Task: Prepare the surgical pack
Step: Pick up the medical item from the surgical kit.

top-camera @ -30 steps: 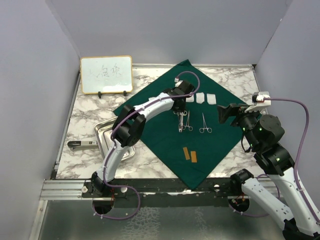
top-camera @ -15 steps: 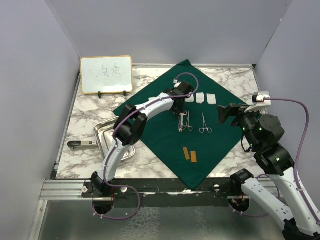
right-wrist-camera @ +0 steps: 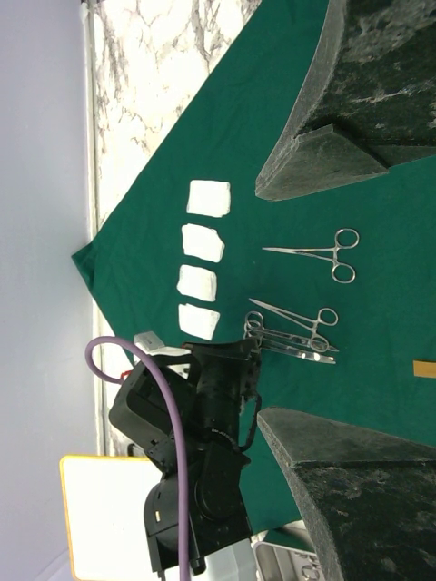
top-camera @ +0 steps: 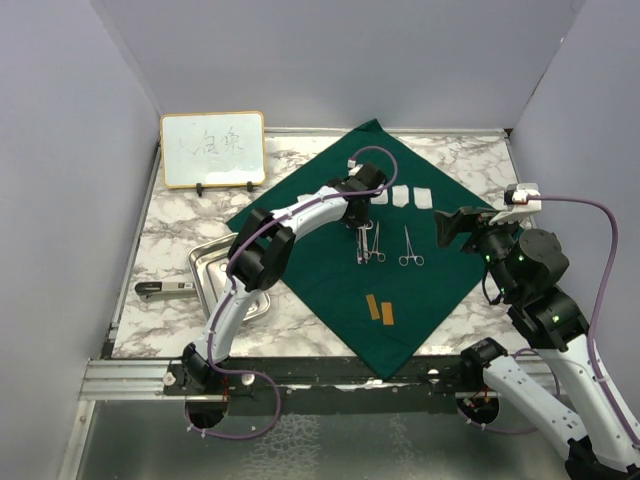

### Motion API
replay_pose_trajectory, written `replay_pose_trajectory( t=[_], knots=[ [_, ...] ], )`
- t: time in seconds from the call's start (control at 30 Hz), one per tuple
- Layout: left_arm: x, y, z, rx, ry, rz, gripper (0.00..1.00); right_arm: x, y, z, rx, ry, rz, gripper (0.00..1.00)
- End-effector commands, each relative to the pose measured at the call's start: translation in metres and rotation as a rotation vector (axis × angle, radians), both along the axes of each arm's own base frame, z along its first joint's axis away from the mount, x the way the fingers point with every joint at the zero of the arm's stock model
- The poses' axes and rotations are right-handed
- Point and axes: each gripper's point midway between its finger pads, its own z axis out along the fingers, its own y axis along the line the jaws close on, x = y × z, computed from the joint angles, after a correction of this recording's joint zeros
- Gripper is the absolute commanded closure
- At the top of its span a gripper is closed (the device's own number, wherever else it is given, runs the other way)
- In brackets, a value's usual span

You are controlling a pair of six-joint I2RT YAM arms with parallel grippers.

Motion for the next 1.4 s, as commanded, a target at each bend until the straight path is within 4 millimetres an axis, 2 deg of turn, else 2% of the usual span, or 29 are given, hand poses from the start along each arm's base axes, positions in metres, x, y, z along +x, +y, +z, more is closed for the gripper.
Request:
replay_pose_trajectory(
  t=[0.0,0.13,0.37,0.6,0.87,1.13,1.37],
  knots=[
    [0.005,0.000,0.024,-0.005,-0.040,-0.006,0.92,0.002,-0.001,-0.001,0.001,-0.003,-0.014,0.00],
    [0.007,-0.003,0.044,-0.035,-0.068,-0.007,0.94,0.002,-0.001,-0.001,0.001,-0.002,-0.014,0.00],
    [0.004,-0.003,0.066,-0.057,-0.093,-0.017,0.98,0.002,-0.001,-0.001,-0.001,-0.002,-0.014,0.00],
    [0.001,0.003,0.080,-0.058,-0.112,-0.018,1.00,0.002,-0.001,-0.001,0.001,-0.003,-0.015,0.00],
    [-0.003,0.020,0.089,-0.027,-0.144,0.010,1.00,0.001,-0.002,-0.001,0.001,-0.003,-0.017,0.00],
    [-0.007,0.020,0.096,-0.053,-0.163,0.004,1.00,0.002,-0.002,-0.002,-0.001,-0.001,-0.019,0.00],
    [-0.012,0.011,0.111,-0.179,-0.164,-0.003,1.00,0.002,-0.003,-0.002,0.000,-0.001,-0.020,0.00]
  ],
)
